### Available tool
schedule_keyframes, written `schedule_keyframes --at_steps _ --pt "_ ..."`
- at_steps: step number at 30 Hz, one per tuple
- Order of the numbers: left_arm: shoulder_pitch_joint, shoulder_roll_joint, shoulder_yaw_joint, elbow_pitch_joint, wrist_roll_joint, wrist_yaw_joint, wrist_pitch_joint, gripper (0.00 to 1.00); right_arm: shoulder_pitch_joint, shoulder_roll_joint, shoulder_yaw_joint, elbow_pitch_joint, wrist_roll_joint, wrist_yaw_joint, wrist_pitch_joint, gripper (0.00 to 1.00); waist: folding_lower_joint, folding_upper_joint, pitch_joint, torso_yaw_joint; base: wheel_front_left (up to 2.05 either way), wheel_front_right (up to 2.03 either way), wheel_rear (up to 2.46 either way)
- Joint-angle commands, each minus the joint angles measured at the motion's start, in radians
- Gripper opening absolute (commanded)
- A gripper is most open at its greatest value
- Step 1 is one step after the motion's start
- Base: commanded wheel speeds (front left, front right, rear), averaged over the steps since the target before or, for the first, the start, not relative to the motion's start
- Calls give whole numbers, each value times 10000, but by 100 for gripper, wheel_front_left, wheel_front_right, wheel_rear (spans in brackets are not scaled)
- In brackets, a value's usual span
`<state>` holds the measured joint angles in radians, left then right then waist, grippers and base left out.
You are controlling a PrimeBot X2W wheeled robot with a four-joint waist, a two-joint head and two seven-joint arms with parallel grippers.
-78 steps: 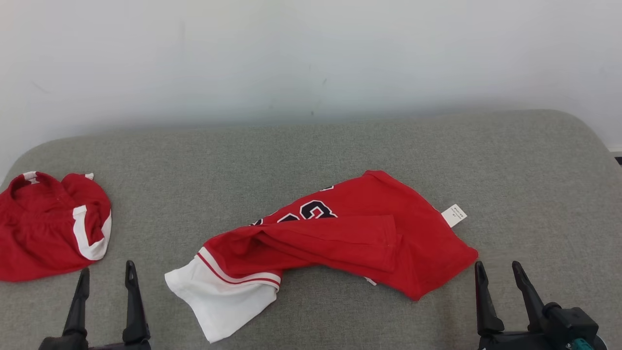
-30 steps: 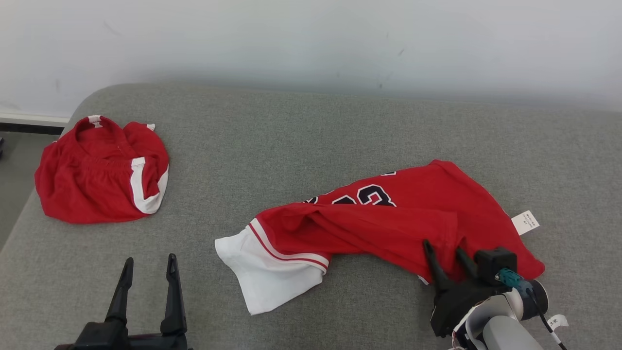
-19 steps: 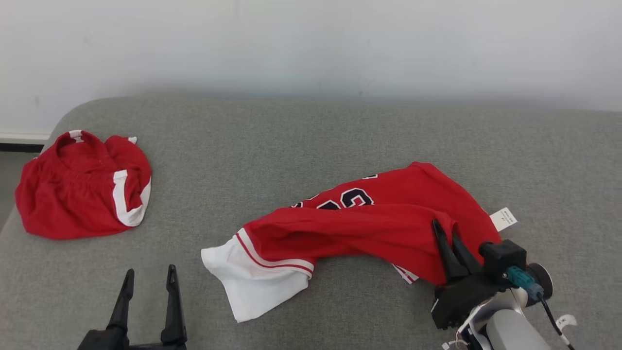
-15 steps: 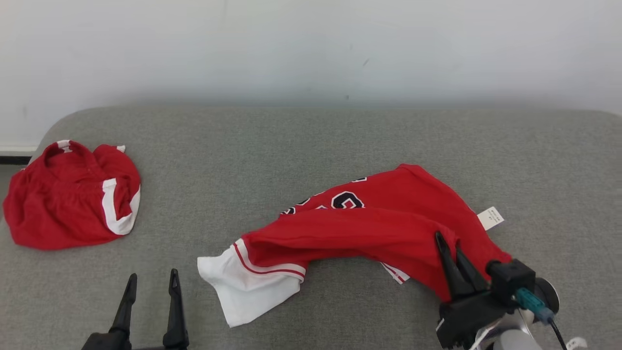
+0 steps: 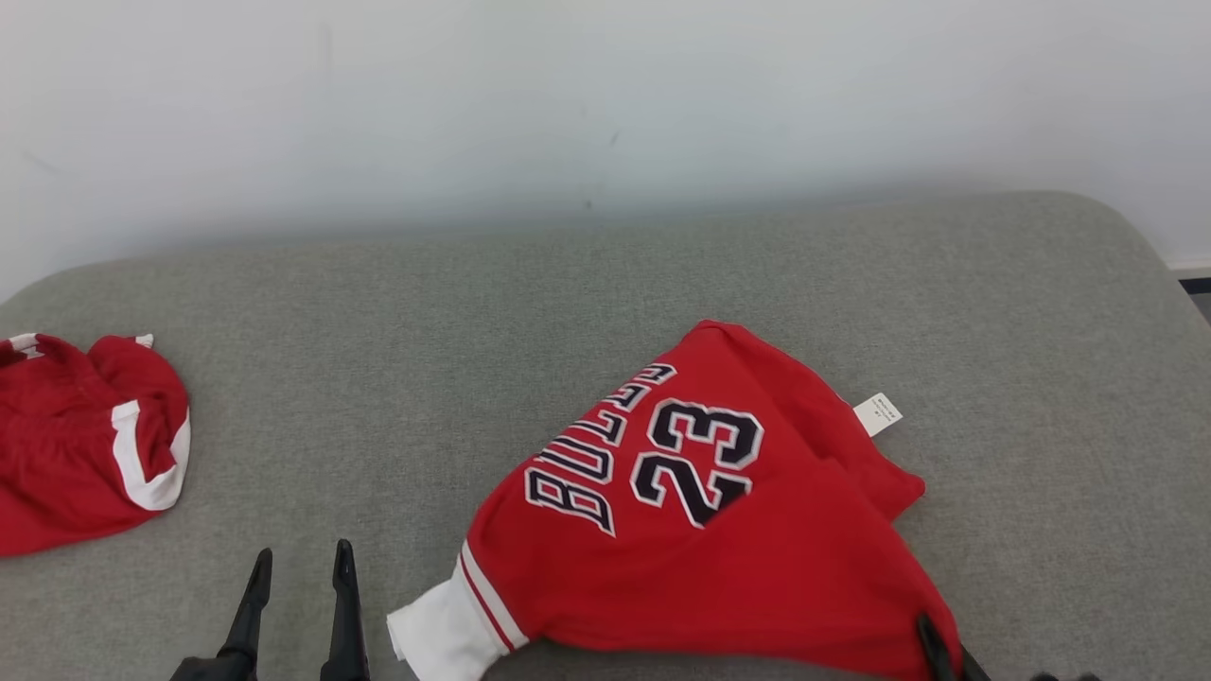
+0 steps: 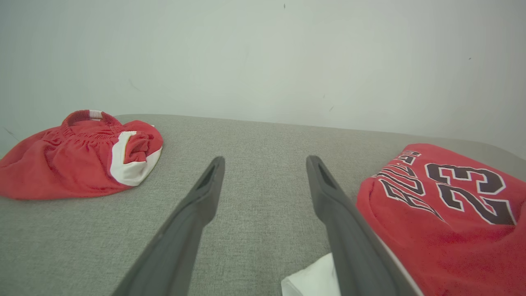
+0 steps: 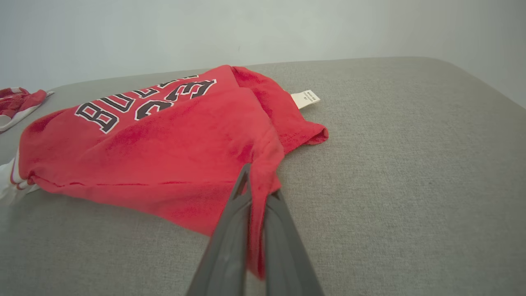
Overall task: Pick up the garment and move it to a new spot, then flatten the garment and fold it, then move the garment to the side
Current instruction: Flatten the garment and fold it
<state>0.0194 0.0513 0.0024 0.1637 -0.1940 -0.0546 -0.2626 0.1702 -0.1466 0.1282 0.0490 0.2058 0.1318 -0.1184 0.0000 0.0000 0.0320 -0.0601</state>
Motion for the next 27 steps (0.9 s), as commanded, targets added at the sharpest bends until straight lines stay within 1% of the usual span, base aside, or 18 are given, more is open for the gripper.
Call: schedule_keyframes --at_steps 1,2,3,11,14,17,23,27 --pt "-76 -15 3 32 -44 -42 -33 100 479 7 -226 -127 113 -22 245 0 0 0 44 -109 0 0 0" --pt "-90 -14 5 36 -43 -44 -33 100 579 86 -358 -268 130 -22 251 15 0 0 60 -127 0 0 0" --pt "-98 -14 22 34 -45 -46 -33 100 648 139 -434 -391 147 -22 274 100 0 0 79 -150 0 0 0" --pt "-108 -12 52 108 9 -51 -33 100 862 217 -1164 -1097 -30 -22 439 100 0 0 54 -182 0 0 0" --pt "-129 -16 156 111 40 -107 -33 100 726 198 -1590 -1583 -144 -22 232 100 0 0 38 -153 0 0 0" --pt "-111 -13 222 123 60 -134 -33 100 528 195 -1732 -1867 -194 -22 -25 100 0 0 29 -154 0 0 0" --pt "-149 -14 235 216 152 -210 -33 100 297 337 -1552 -1872 -230 -22 -233 100 0 0 30 -131 0 0 0" --pt "-282 -12 -167 802 411 -391 -33 100 194 417 -1275 -1657 -190 -22 -254 100 0 0 29 -112 0 0 0"
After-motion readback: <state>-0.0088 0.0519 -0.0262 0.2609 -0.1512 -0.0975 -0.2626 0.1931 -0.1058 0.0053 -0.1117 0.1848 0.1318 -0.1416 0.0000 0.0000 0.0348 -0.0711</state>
